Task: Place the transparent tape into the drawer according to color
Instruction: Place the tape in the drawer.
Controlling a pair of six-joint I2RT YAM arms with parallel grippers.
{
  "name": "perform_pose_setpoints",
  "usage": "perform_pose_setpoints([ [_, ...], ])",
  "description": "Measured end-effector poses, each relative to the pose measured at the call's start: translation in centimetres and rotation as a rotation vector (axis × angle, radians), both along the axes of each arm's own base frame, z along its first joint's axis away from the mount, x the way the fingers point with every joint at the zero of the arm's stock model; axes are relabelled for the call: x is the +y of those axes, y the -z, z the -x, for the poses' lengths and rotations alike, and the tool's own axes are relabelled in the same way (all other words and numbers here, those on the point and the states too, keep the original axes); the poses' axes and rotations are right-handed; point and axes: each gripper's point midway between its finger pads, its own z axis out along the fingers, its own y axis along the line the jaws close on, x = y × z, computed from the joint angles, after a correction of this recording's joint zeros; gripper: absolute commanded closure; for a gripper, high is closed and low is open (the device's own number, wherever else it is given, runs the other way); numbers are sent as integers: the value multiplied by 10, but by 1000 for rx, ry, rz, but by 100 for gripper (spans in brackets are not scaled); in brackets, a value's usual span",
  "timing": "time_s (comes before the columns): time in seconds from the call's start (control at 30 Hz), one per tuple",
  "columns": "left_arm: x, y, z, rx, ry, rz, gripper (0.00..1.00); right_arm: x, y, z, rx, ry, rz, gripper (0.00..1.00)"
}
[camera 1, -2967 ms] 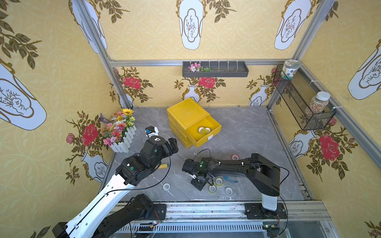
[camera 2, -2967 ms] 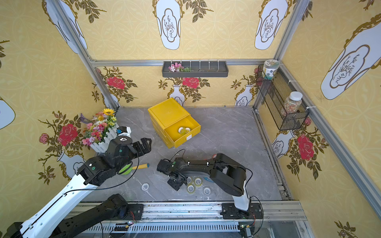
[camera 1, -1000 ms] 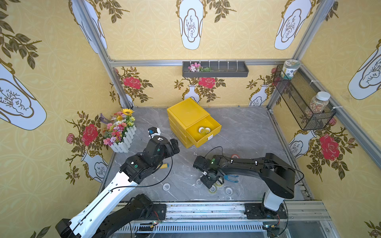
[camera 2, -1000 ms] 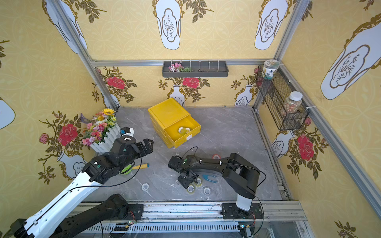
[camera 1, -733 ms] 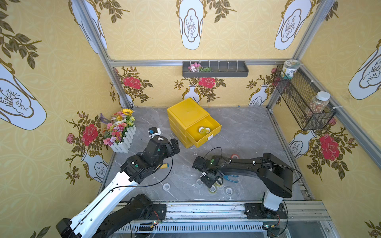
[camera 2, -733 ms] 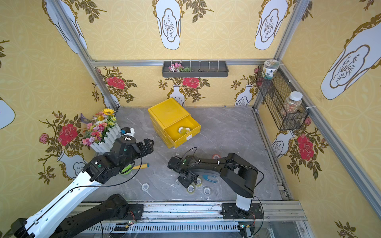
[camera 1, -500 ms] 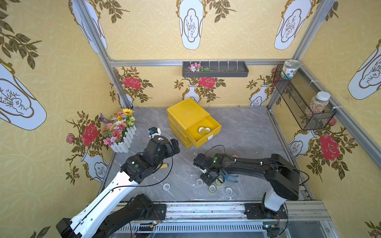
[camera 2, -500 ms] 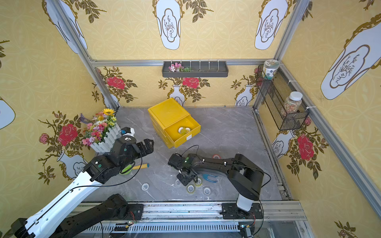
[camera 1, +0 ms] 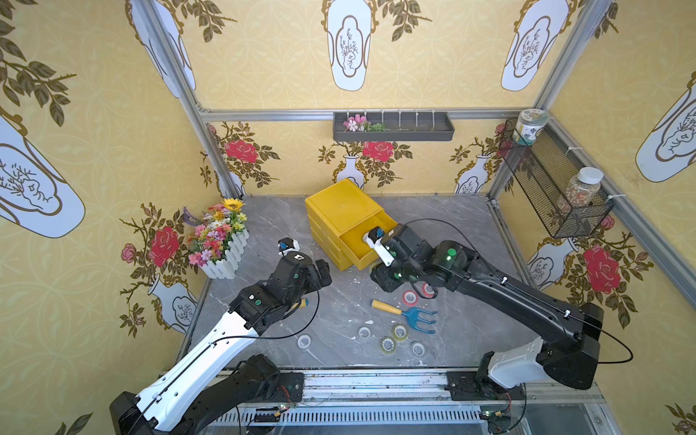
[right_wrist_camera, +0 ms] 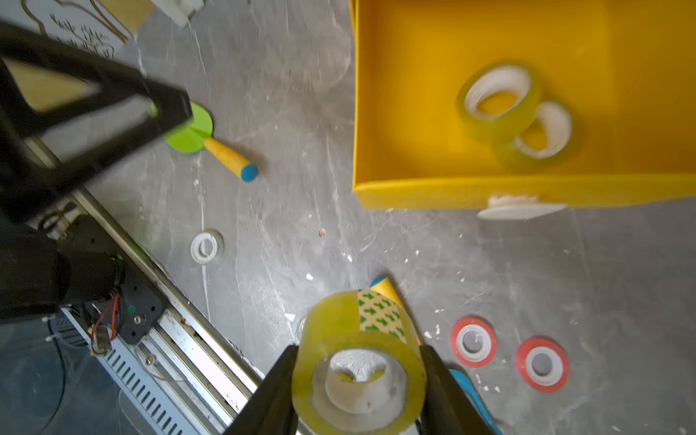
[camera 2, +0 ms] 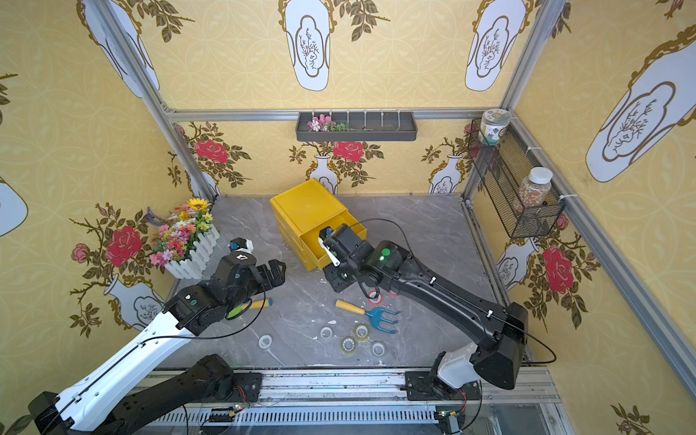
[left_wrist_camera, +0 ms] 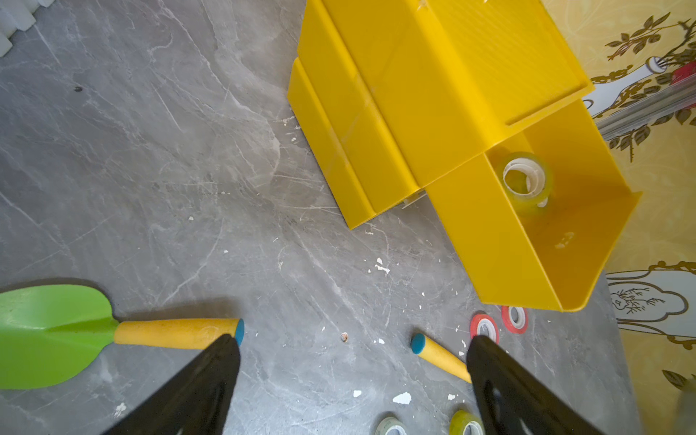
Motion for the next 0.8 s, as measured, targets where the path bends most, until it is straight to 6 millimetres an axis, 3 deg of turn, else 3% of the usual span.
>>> perform_pose_setpoints([
  [0.1, -4, 7, 0, 18, 12, 3, 0, 4, -21, -35, -57, 30, -7, 54],
  [0.2, -7, 13, 1, 41, 22, 6, 0, 13, -25, -70, -83, 53, 1, 53],
  [0.4, -13, 24, 4, 71, 53, 21, 0, 20, 5, -131, -70, 118, 89, 53],
  [0.67, -32, 40, 7, 134, 125, 46, 0, -19, 48, -164, -9, 241, 213, 39],
  [0.8, -43, 45, 10, 155, 168, 52, 0, -16, 54, -166, 0, 239, 217, 25],
])
